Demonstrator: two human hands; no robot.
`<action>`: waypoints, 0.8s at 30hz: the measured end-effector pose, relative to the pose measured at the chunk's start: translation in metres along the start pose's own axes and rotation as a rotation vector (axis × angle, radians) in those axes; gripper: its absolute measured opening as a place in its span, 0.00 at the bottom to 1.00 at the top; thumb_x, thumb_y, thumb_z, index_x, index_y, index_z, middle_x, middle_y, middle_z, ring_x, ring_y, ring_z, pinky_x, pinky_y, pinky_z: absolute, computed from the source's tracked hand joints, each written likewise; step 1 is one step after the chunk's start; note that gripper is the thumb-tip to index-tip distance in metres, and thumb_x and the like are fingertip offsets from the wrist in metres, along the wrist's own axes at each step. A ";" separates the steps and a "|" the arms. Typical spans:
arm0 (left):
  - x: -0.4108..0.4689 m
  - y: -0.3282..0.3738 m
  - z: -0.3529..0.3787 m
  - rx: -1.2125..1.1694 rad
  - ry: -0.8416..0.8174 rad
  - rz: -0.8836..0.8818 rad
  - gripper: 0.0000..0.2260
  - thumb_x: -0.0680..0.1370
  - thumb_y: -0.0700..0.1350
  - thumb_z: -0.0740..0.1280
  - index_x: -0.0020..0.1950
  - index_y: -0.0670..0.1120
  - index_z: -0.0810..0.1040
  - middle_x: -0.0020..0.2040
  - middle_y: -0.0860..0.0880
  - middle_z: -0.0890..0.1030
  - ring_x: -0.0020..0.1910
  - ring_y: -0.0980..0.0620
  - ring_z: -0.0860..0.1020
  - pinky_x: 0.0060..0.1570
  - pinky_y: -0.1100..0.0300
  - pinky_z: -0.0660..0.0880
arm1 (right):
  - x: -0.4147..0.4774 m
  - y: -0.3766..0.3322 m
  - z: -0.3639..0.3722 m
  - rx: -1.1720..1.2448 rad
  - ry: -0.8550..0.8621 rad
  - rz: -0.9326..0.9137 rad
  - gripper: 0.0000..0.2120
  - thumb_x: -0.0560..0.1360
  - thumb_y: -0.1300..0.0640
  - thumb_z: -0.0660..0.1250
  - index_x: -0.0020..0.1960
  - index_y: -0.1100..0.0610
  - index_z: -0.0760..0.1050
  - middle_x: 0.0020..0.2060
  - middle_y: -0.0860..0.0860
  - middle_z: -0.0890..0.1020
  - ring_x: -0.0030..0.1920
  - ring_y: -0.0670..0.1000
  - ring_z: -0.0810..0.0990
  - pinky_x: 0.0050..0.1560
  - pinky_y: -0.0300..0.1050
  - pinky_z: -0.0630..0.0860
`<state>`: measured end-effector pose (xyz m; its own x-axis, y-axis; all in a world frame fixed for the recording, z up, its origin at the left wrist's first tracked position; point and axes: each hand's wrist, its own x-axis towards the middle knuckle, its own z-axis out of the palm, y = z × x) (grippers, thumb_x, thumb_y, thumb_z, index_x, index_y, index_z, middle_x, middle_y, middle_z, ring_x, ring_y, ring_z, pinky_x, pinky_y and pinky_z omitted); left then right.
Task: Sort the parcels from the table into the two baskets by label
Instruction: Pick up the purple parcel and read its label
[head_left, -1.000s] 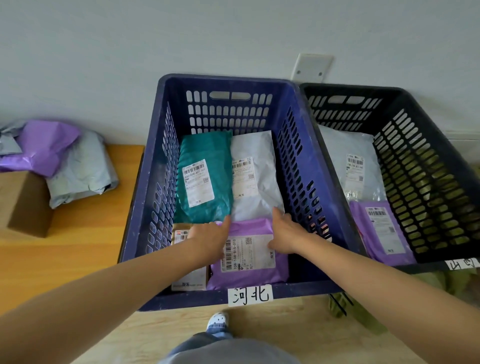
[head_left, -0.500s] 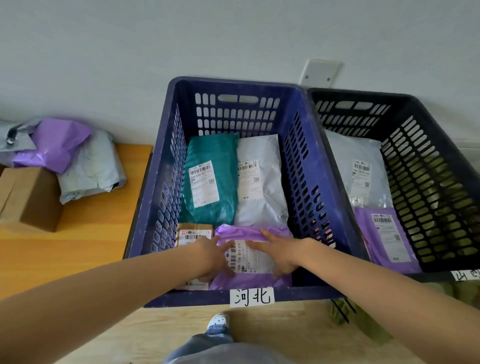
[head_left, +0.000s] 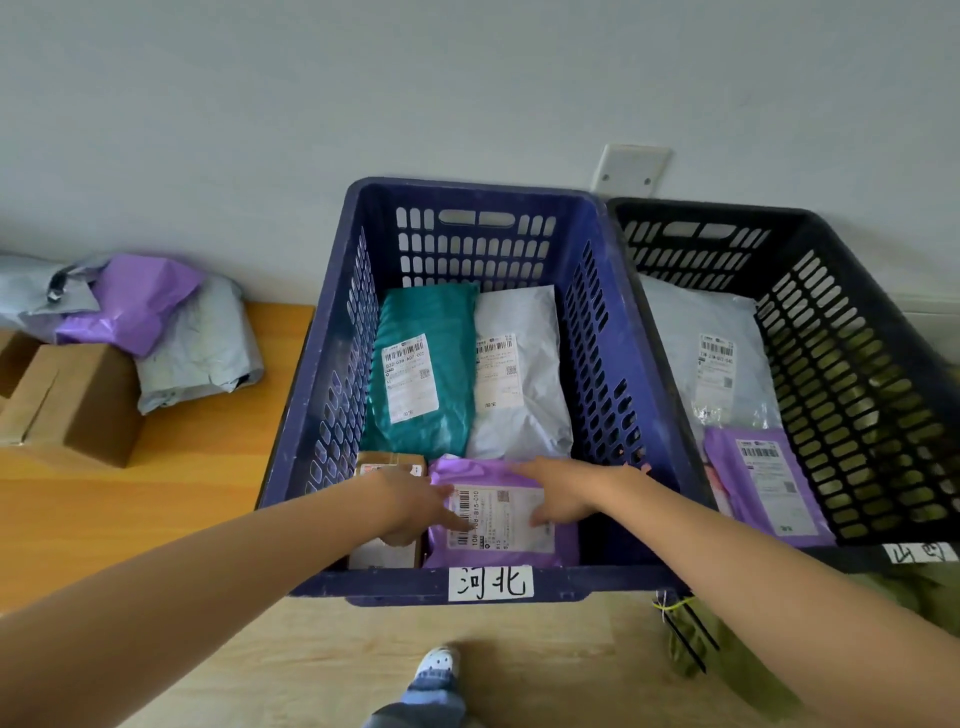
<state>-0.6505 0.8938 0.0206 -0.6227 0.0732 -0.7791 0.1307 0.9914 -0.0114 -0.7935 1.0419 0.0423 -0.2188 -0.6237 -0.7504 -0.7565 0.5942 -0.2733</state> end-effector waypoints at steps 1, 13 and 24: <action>-0.004 -0.001 -0.001 -0.015 0.038 -0.025 0.39 0.77 0.32 0.57 0.75 0.68 0.49 0.80 0.51 0.47 0.75 0.42 0.62 0.59 0.48 0.75 | -0.001 0.001 -0.002 0.034 0.043 0.008 0.37 0.76 0.57 0.69 0.79 0.48 0.52 0.75 0.52 0.64 0.69 0.55 0.70 0.68 0.49 0.70; -0.124 0.001 -0.022 -0.441 0.906 -0.644 0.24 0.81 0.41 0.60 0.76 0.54 0.61 0.72 0.50 0.70 0.69 0.47 0.70 0.62 0.51 0.72 | -0.027 -0.036 -0.061 0.386 0.550 -0.306 0.27 0.79 0.57 0.66 0.75 0.54 0.61 0.72 0.56 0.68 0.63 0.54 0.75 0.57 0.46 0.74; -0.219 -0.013 0.052 -0.789 1.153 -0.941 0.20 0.82 0.43 0.59 0.74 0.53 0.65 0.70 0.49 0.71 0.63 0.48 0.74 0.48 0.62 0.69 | -0.033 -0.150 -0.066 0.530 0.758 -0.537 0.21 0.80 0.61 0.63 0.72 0.55 0.66 0.68 0.54 0.72 0.53 0.50 0.78 0.48 0.39 0.74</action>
<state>-0.4752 0.8587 0.1588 -0.5003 -0.8524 0.1521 -0.7575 0.5160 0.3999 -0.7136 0.9395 0.1479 -0.4005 -0.9139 0.0660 -0.5436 0.1790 -0.8201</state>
